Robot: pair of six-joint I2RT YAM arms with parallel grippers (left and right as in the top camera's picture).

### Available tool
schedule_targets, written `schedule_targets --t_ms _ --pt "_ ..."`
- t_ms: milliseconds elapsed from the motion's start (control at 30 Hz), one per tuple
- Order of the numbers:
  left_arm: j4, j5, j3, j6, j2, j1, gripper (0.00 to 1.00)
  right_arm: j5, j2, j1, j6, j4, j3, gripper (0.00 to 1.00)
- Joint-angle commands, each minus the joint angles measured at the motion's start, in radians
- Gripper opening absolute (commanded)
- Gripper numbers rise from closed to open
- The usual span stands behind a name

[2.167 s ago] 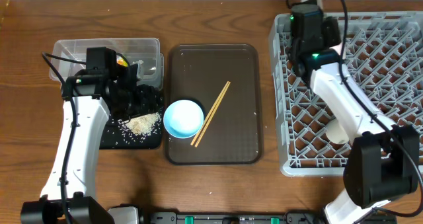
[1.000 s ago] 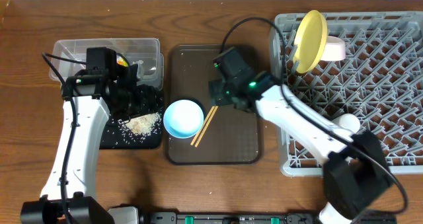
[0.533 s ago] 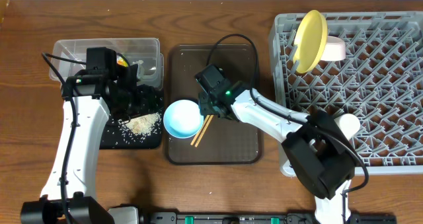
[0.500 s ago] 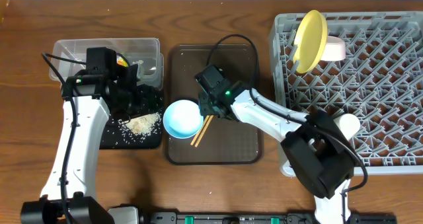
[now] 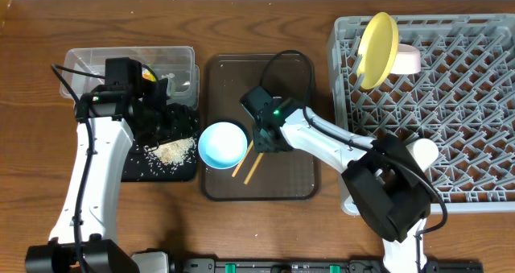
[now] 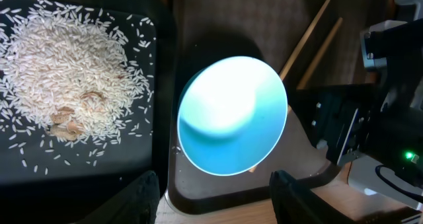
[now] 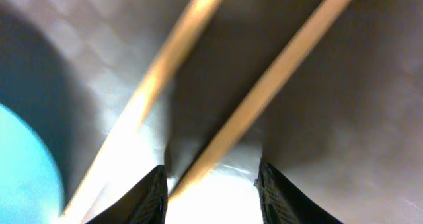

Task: Sort waste into correct bins and load items into the dishwasher rack
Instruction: 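Reach the right gripper to the chopsticks and grasp one, then carry the chopstick to the rack's left edge and release it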

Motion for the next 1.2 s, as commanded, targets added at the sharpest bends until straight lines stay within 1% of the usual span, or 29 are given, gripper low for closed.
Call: schedule_targets --t_ms 0,100,133,167,233,267,367,500,667,767,867,1000,1167 --pt "-0.008 -0.006 0.013 0.005 -0.004 0.002 0.57 0.035 0.013 -0.025 -0.001 -0.033 -0.010 0.44" --pt "-0.008 -0.006 0.013 0.005 -0.004 0.001 0.57 0.034 0.013 -0.050 -0.009 -0.065 -0.010 0.42" --pt "-0.008 -0.006 0.013 0.005 -0.004 0.001 0.57 0.028 0.013 -0.058 -0.009 -0.075 -0.010 0.36" --pt "-0.007 -0.006 0.013 0.005 -0.004 0.002 0.57 0.021 0.013 -0.063 -0.009 -0.083 -0.010 0.26" --pt "-0.007 -0.006 0.013 0.005 -0.004 0.002 0.57 0.003 0.013 -0.072 -0.009 -0.096 -0.010 0.17" --pt "-0.007 -0.006 0.013 0.005 -0.004 0.001 0.57 -0.002 0.013 -0.076 -0.008 -0.102 -0.010 0.14" --pt "-0.007 -0.006 0.013 0.005 -0.004 0.002 0.57 -0.015 0.013 -0.077 -0.008 -0.108 -0.010 0.11" --pt "-0.008 -0.006 0.013 0.005 -0.004 0.002 0.57 -0.024 0.013 -0.076 -0.008 -0.108 -0.010 0.02" --pt "-0.008 -0.006 0.013 0.005 -0.004 0.002 0.57 -0.040 0.012 -0.077 -0.009 -0.108 -0.008 0.01" --pt "-0.007 -0.006 0.013 0.005 -0.004 0.002 0.57 -0.084 -0.008 -0.089 -0.057 -0.109 0.000 0.01" --pt "-0.008 -0.006 0.013 0.005 -0.004 0.002 0.57 -0.124 -0.068 -0.114 -0.122 -0.124 0.012 0.01" --pt "-0.007 -0.006 0.013 0.005 -0.004 0.002 0.58 -0.130 -0.181 -0.167 -0.216 -0.167 0.016 0.01" --pt "-0.007 -0.006 0.013 0.005 -0.004 0.002 0.58 -0.130 -0.320 -0.269 -0.335 -0.254 0.016 0.01"
